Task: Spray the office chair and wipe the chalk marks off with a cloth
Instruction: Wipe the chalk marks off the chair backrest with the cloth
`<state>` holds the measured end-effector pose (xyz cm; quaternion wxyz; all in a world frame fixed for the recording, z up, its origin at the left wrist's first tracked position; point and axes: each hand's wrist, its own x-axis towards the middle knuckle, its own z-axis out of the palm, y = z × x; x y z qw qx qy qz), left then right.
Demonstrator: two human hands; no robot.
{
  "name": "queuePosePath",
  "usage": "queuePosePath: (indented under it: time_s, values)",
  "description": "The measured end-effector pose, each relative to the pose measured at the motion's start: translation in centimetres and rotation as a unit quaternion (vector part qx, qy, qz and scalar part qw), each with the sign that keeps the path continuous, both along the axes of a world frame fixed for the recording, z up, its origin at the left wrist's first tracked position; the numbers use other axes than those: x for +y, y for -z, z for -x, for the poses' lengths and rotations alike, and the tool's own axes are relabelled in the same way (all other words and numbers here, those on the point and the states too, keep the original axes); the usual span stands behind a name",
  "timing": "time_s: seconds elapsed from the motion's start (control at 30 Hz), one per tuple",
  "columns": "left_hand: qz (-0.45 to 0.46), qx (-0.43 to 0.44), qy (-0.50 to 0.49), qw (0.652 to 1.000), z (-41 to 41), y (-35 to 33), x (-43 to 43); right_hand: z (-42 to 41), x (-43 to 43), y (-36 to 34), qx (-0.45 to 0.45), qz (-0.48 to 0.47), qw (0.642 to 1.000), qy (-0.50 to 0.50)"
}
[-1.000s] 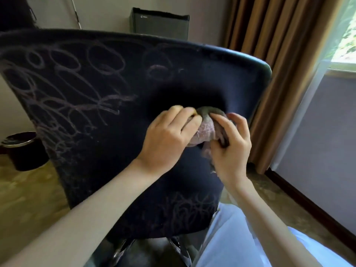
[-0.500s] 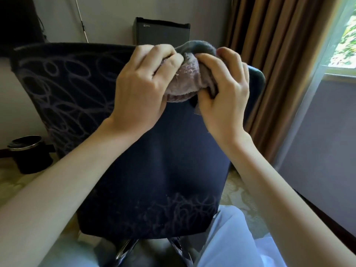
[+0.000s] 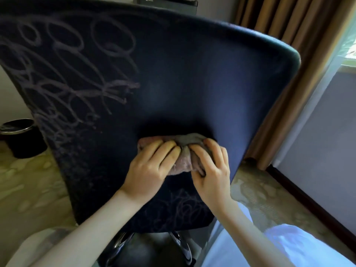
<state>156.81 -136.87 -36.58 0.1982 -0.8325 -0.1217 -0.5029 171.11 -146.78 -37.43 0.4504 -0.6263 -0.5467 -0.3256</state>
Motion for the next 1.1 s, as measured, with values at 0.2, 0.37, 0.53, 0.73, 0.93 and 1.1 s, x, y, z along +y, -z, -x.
queuePosePath:
  time_s: [0.2, 0.37, 0.53, 0.73, 0.93, 1.1]
  values:
    - [0.013, 0.024, 0.022, 0.999, -0.5, 7.4, -0.1, -0.5, -0.3, 8.7, 0.067, 0.047, 0.997, -0.007]
    - [0.063, 0.076, 0.032, 0.995, -0.8, 12.5, -0.8, -0.8, -1.3, 14.4, 0.115, 0.120, 0.986, -0.022]
    - [0.115, 0.117, 0.023, 0.986, -1.3, 14.5, -1.4, -0.8, -2.0, 15.8, 0.133, 0.172, 0.976, -0.029]
    - [0.107, 0.095, 0.038, 0.989, -1.5, 9.5, -2.9, -1.1, -2.7, 12.0, 0.150, 0.096, 0.984, -0.031]
    - [0.031, 0.005, 0.037, 0.999, -3.6, -3.0, -4.7, -3.6, -3.6, -1.0, 0.072, -0.045, 0.996, -0.032]
    - [-0.078, -0.064, 0.018, 0.995, -4.3, -13.5, -5.6, -5.6, -4.3, -11.6, -0.040, -0.120, 0.991, -0.047]
